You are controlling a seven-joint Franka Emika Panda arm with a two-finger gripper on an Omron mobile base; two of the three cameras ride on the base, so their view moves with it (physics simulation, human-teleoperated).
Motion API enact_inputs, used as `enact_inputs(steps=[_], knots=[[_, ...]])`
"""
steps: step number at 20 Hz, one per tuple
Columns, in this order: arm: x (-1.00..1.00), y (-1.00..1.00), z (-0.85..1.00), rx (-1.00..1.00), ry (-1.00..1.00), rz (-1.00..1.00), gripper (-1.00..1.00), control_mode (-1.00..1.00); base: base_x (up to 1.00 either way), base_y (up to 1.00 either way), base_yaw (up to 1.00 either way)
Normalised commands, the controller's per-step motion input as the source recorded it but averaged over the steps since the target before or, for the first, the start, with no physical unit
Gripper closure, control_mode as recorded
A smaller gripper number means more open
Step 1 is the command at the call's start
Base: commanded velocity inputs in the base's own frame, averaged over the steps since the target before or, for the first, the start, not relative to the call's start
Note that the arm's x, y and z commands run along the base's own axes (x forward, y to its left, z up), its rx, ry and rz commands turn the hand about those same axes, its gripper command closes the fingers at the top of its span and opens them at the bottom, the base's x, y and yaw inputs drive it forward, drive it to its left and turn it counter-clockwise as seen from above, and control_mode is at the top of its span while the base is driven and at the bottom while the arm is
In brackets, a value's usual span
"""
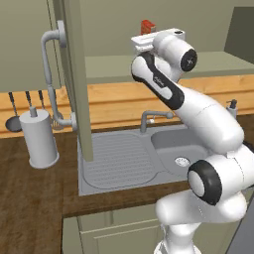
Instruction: Pick the boxed food and place it on the digital scale for weighing, and close the cabinet.
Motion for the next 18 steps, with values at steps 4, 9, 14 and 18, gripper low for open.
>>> enact_inputs(steps=[4,9,14,18], knots=[[-1.0,0.03,0.0,0.0,-0.53,0.0,1.0,-1.0,0.0,0.0,0.0],[-1.0,-0.04,0.0,0.01,-0.35,-0.02,1.0,-1.0,0.0,0.0,0.0],[-1.0,-0.35,0.36,0.02,-0.01,-0.1,1.0,-1.0,0.0,0.0,0.0],[-1.0,-0.47,0.54,0.03,0.14,-0.24,1.0,-1.0,0.0,0.0,0.0]])
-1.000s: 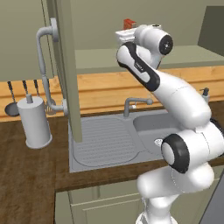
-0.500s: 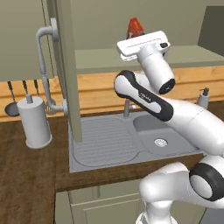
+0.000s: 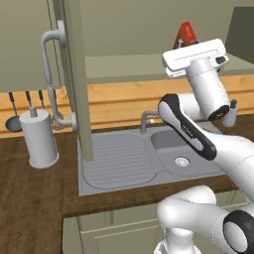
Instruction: Pick the boxed food and place it on the digital scale for weighing, and close the cabinet.
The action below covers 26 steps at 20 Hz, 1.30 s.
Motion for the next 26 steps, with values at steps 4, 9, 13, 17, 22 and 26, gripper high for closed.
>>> enact_inputs(steps=[4,9,13,17,22,26], knots=[[-1.0,-0.66,0.25,0.1,0.32,-0.37,1.0,-1.0,0.0,0.0,0.0],[-0.96,-0.63,-0.14,0.22,0.55,-0.38,1.0,-1.0,0.0,0.0,0.0],[-0.65,-0.7,-0.74,0.24,0.28,-0.32,1.0,-1.0,0.0,0.0,0.0],[-0.03,-0.62,-0.77,0.01,0.13,-0.26,1.0,-1.0,0.0,0.0,0.0],[0.03,-0.72,-0.78,0.0,0.18,-0.28,1.0,-1.0,0.0,0.0,0.0],[0.12,-0.83,-0.57,0.0,0.17,-0.24,1.0,-1.0,0.0,0.0,0.0]])
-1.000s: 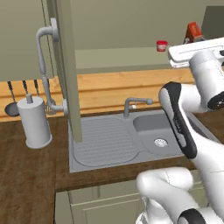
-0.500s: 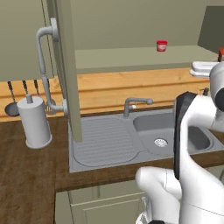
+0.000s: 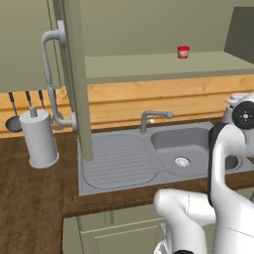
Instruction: Pick the boxed food and place it on the digital scale for weighing, and close the cabinet.
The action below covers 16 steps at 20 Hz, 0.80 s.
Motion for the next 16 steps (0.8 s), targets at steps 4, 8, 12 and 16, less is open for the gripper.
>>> enact_inputs(steps=[4,8,12,16], knots=[[0.16,-0.91,-0.32,0.04,0.13,-0.19,1.0,-1.0,0.0,0.0,0.0],[0.24,-0.7,-0.39,0.04,0.04,-0.04,1.0,-1.0,0.0,0.0,0.0],[0.28,-0.59,-0.52,0.0,-0.05,0.0,1.0,-1.0,0.0,0.0,0.0],[0.14,-0.79,-0.37,0.04,-0.02,0.0,1.0,-1.0,0.0,0.0,0.0]])
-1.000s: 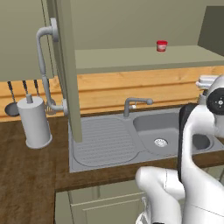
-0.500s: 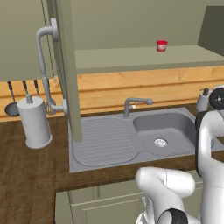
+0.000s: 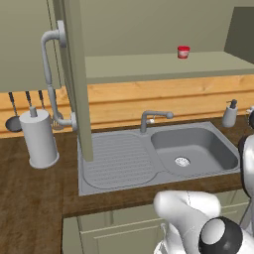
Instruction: Pick the boxed food and place it on the digital scale for weighing, and close the cabinet.
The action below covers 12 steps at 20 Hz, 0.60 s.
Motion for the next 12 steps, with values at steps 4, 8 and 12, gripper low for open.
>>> enact_inputs(steps=[4,8,12], knots=[[0.09,-0.71,-0.3,0.05,0.0,0.0,1.0,-1.0,0.0,0.0,0.0],[0.07,-0.52,-0.29,0.01,0.0,-0.01,1.0,-1.0,0.0,0.0,0.0],[0.05,-0.31,-0.3,0.0,0.0,-0.02,1.0,-1.0,0.0,0.0,0.0]])
